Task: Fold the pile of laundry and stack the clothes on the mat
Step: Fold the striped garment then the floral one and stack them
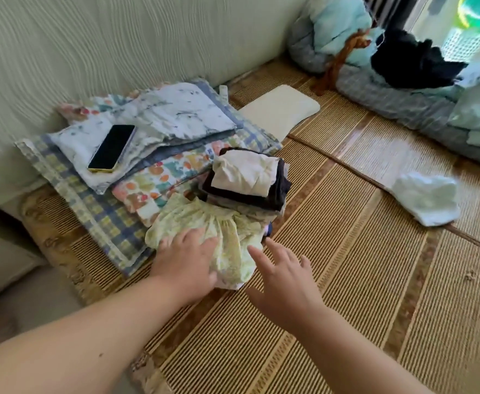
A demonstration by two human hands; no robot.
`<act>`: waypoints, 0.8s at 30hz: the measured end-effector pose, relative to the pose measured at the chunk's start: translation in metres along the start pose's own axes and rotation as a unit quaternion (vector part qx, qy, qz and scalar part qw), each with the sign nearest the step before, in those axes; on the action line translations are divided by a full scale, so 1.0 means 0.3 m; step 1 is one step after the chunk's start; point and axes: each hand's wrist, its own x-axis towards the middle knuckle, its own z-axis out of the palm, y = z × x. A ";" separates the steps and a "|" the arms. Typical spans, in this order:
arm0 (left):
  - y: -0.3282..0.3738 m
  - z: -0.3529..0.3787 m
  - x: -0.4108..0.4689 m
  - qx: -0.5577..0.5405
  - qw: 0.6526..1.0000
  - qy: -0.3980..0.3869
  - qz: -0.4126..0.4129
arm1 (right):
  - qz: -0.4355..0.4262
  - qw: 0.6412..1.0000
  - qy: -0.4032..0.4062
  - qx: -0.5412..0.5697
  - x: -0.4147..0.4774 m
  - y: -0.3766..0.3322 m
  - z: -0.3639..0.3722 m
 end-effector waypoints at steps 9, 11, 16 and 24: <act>-0.316 0.182 0.389 -0.119 0.986 -0.035 -0.108 | 0.292 0.876 -0.018 0.383 0.427 -0.067 0.214; -0.361 0.234 0.461 -0.205 0.968 -0.050 -0.134 | 0.351 0.822 -0.007 0.449 0.503 -0.072 0.260; -0.378 0.347 0.559 -0.310 0.933 -0.118 -0.143 | 0.422 0.761 -0.028 0.493 0.606 -0.064 0.369; -0.369 0.373 0.683 -0.272 0.923 -0.229 -0.149 | 0.370 0.796 -0.066 0.474 0.668 -0.048 0.438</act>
